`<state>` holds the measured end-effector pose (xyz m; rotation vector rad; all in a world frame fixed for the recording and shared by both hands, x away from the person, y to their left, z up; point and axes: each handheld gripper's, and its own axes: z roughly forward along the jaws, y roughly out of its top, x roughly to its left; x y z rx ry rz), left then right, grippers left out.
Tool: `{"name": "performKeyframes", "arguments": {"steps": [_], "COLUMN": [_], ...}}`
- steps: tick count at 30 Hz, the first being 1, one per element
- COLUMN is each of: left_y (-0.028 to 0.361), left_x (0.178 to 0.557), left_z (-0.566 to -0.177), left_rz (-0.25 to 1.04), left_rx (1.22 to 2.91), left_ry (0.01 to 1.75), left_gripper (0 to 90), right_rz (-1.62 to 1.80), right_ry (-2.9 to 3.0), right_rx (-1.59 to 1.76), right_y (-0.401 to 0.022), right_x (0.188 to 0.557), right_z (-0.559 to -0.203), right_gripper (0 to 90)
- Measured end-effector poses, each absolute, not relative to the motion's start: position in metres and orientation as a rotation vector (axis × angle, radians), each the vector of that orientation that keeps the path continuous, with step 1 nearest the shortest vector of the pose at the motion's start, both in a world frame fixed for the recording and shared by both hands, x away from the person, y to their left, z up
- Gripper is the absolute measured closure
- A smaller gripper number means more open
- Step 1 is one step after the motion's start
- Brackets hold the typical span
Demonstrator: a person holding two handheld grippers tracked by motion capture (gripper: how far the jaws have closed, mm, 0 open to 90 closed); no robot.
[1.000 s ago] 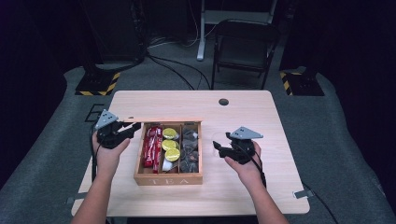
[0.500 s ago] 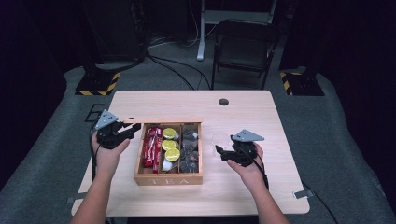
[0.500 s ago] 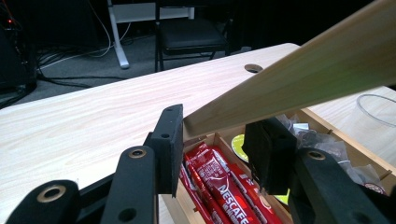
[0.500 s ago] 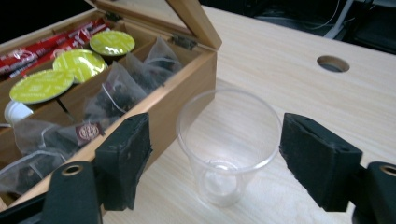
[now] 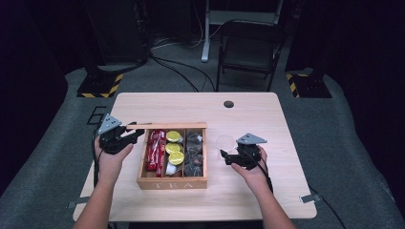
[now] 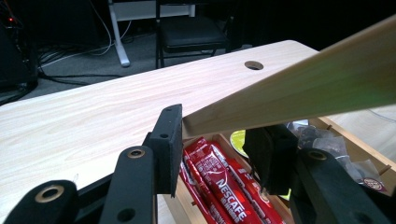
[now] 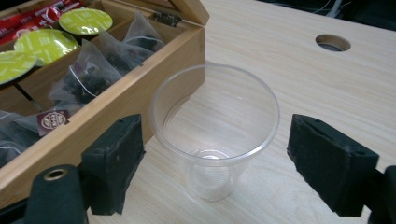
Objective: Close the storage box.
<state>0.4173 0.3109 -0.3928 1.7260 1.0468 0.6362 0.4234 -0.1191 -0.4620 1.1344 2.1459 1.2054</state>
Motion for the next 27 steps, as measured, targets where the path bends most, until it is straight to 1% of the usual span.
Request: {"name": "performKeyframes", "arguments": {"steps": [5, 20, 27], "left_y": [0.311, 0.311, 0.311], "left_x": [0.416, 0.414, 0.415], "left_z": [-0.394, -0.395, -0.394], "left_rz": [0.645, 0.642, 0.637], "left_rx": [1.735, 1.738, 1.738], "left_ry": [1.044, 1.044, 1.044], "left_gripper": [57.1, 57.0, 56.9], "right_rz": [1.179, 1.183, 1.224], "right_ry": [2.154, 2.147, 2.079], "right_rx": [1.129, 1.121, 1.102], "right_y": [-0.116, -0.117, -0.117], "right_x": [0.428, 0.429, 0.422], "right_z": [-0.467, -0.466, -0.451], "right_gripper": [17.0, 17.0, 17.5]}}
